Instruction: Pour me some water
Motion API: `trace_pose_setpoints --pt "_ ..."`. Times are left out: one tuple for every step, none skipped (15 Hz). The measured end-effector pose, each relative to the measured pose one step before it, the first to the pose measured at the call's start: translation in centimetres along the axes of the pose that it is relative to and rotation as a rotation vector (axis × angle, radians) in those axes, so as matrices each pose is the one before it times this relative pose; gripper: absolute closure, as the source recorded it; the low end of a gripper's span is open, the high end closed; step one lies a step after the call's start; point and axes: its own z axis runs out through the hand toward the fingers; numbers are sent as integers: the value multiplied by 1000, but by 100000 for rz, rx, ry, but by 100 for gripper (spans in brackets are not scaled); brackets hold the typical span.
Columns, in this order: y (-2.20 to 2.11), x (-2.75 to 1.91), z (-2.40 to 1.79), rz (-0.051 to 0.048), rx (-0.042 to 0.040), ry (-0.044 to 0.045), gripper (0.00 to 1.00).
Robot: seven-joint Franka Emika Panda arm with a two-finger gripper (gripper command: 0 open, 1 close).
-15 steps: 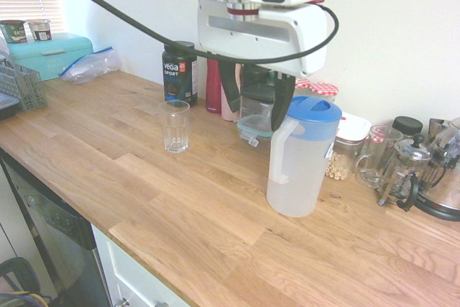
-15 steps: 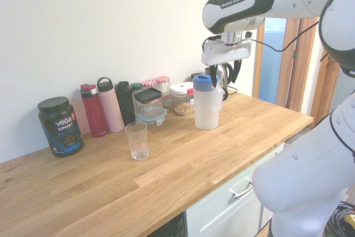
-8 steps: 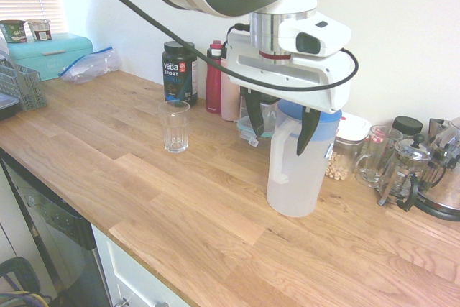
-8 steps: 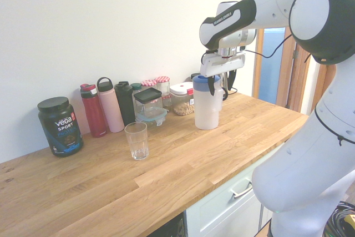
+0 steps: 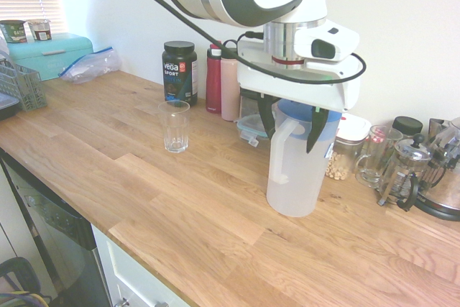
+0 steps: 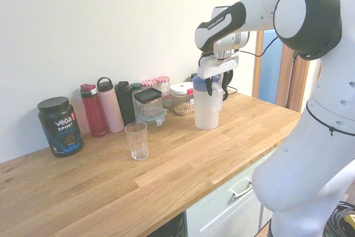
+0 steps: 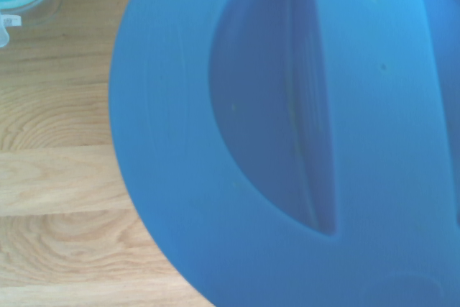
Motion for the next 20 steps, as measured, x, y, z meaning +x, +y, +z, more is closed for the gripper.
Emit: trace_pose_setpoints --pt "-65 -18 77 -187 -59 -134 100" --pt "-75 -32 13 -162 16 -31 100" --pt "-21 -10 -2 -59 -15 9 100" --pt "-5 -7 -5 -18 -8 -14 100" --pt "6 -5 -14 4 -4 -9 100" --pt "9 -12 -21 3 -14 -40 100" --pt "11 -21 -33 -1 -20 -62 100" --pt "17 -29 -17 1 -10 -51 100" --pt "34 -73 57 -7 -51 -154 100" --pt "50 -117 121 -17 -102 -279 100" --pt "30 -72 87 -7 -69 -181 100" --pt "28 -6 2 45 -1 -5 100" --pt "62 -12 39 96 -36 -88 100" --pt "89 0 40 154 -27 -87 100" --pt "87 18 -27 165 41 30 100" --pt "154 53 -72 301 83 87 100" --pt "255 69 -145 350 130 107 100" --pt "282 7 -353 72 269 212 100" --pt "400 -56 -580 -373 645 -6 100" --pt "482 -157 -1004 -907 1219 287 100"
